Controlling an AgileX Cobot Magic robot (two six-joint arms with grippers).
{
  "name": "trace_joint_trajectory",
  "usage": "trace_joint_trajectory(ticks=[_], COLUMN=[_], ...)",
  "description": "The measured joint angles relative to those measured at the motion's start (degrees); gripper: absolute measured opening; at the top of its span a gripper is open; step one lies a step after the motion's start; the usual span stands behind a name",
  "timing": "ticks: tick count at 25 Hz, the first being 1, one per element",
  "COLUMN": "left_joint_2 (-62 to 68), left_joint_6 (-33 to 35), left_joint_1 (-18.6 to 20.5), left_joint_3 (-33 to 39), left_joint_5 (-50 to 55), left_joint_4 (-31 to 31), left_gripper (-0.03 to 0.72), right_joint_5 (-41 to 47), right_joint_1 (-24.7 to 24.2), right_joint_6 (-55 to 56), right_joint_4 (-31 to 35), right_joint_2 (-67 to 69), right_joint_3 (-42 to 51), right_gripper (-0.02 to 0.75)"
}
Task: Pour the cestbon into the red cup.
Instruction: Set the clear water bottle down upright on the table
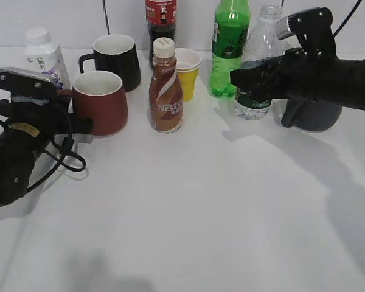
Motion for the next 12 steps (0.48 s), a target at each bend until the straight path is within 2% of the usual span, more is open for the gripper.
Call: trace_joint_trajectory(ticks=[5, 12], left_joint_2=[-0.17, -0.86], left_joint_6=[-0.12, -0.12], left_joint_1=[0.00, 0.00], left_joint_3=[2.21, 2.77], left_joint_5=[-0.75, -1.24], left_joint_4=[-0.20, -0.24], left_gripper=[0.116, 0.295], right_joint_5=[0.00, 0.00], right_joint_1=[0.00, 0.00], right_joint_6=[-0.18, -0.23], right_joint_4=[0.18, 0.18], right_joint_2=[0.41, 0.53], right_joint_3=[0.00, 0.00], right_gripper=[0.477, 0.477])
